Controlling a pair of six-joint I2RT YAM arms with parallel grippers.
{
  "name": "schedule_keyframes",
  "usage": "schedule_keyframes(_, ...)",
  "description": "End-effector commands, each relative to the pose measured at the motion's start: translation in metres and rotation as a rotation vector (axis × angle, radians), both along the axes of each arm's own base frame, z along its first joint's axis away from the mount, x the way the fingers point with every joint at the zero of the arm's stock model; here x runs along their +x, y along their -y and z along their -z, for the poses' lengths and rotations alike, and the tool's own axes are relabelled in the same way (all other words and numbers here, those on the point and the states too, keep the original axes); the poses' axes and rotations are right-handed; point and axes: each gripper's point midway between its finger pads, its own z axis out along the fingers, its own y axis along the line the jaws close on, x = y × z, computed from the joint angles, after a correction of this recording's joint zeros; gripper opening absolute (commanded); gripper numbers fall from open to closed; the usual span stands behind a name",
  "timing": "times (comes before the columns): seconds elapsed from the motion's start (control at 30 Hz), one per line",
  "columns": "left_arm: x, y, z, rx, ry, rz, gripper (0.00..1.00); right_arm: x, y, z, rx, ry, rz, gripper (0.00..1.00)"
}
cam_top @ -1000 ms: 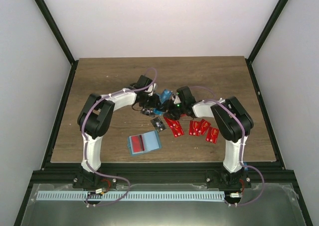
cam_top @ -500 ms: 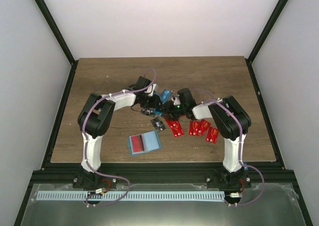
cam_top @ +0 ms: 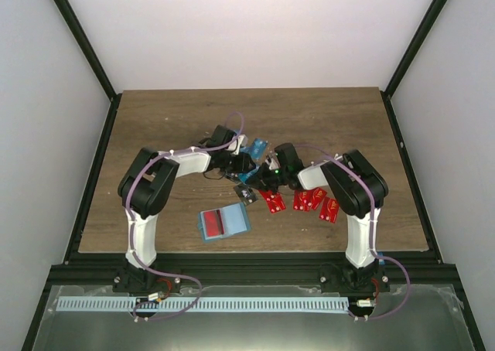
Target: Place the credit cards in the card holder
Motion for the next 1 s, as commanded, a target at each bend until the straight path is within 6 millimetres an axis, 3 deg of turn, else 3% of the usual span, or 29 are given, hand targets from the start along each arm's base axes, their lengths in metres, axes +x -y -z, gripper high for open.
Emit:
schedule_keyframes(0.0, -0.067, -0.002, 0.036, 0.049, -0.245, 0.06, 0.46, 0.017, 0.007, 0.001, -0.028, 0.065, 0.055, 0.04)
schedule_keyframes(0.2, -0.064, -0.004, 0.022, 0.045, -0.202, 0.04, 0.45, 0.006, 0.014, 0.0, -0.052, 0.065, 0.042, 0.01)
schedule_keyframes(0.43, -0.054, -0.01, -0.018, 0.032, -0.072, 0.008, 0.47, -0.015, 0.02, -0.013, -0.057, 0.107, -0.038, 0.01)
schedule_keyframes(0.7, -0.066, -0.017, -0.077, -0.064, 0.079, 0.026, 0.59, -0.043, 0.025, -0.05, -0.049, 0.322, -0.23, 0.01)
schedule_keyframes(0.97, -0.099, -0.03, -0.144, -0.228, 0.251, 0.048, 0.6, -0.077, 0.031, -0.099, 0.009, 0.57, -0.398, 0.01)
